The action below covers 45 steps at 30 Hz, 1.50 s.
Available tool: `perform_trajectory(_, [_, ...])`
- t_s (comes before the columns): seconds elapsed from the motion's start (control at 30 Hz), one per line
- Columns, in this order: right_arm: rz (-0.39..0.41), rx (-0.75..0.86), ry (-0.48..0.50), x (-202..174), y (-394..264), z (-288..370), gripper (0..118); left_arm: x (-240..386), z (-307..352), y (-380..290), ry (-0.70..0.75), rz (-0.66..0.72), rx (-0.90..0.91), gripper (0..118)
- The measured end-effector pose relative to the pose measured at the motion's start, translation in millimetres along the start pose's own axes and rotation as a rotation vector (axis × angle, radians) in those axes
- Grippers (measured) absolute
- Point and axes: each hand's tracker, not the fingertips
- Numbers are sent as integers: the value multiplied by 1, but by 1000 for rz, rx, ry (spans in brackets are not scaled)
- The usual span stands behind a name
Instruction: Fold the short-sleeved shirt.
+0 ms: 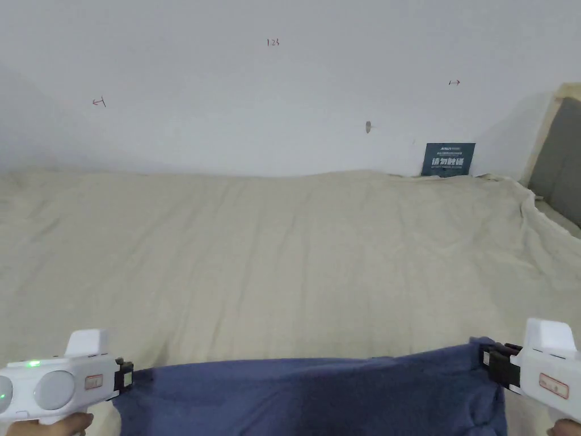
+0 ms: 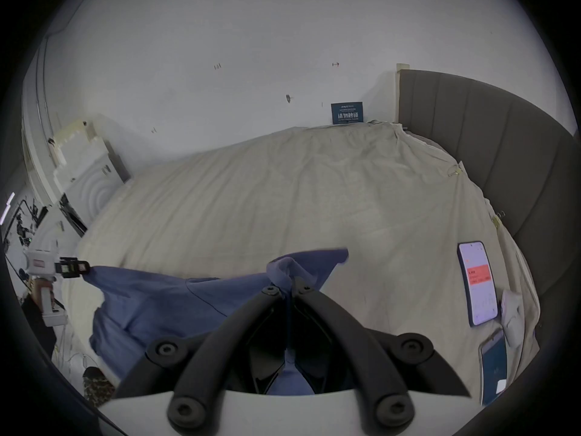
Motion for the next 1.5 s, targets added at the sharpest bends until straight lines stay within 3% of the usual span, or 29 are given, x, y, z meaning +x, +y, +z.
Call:
perform_trajectory(0.43, [-97,-11,33,-10,-99,93,0,-16,65,-96,19,33,13,0])
perform_trajectory(0.63, [-131,-95,-25,2,-146,82,0,-13,72,-148,45,65,-39,0])
perform_trajectory(0.83, [-223,-162,-113,15,-189,58,0,-23,53,-180,63,91,-48,0])
perform_trajectory(1.13, [-252,-167,-179,10,-198,47,3,-20,56,-175,58,81,-71,2])
perform_trajectory(1.2, [-239,-127,-189,3,-187,60,29,-23,61,-168,30,132,-59,22])
perform_trajectory(1.23, [-199,-90,-197,0,-178,67,50,-23,67,-161,15,151,-33,41])
perform_trajectory(1.27, [-168,-57,-202,-8,-168,76,72,-22,74,-155,13,168,1,72])
perform_trajectory(1.33, [-109,36,-199,-20,-145,94,79,-19,97,-135,10,196,90,101])
perform_trajectory(1.5, [6,285,-171,-59,-89,136,79,7,147,-91,8,134,319,103])
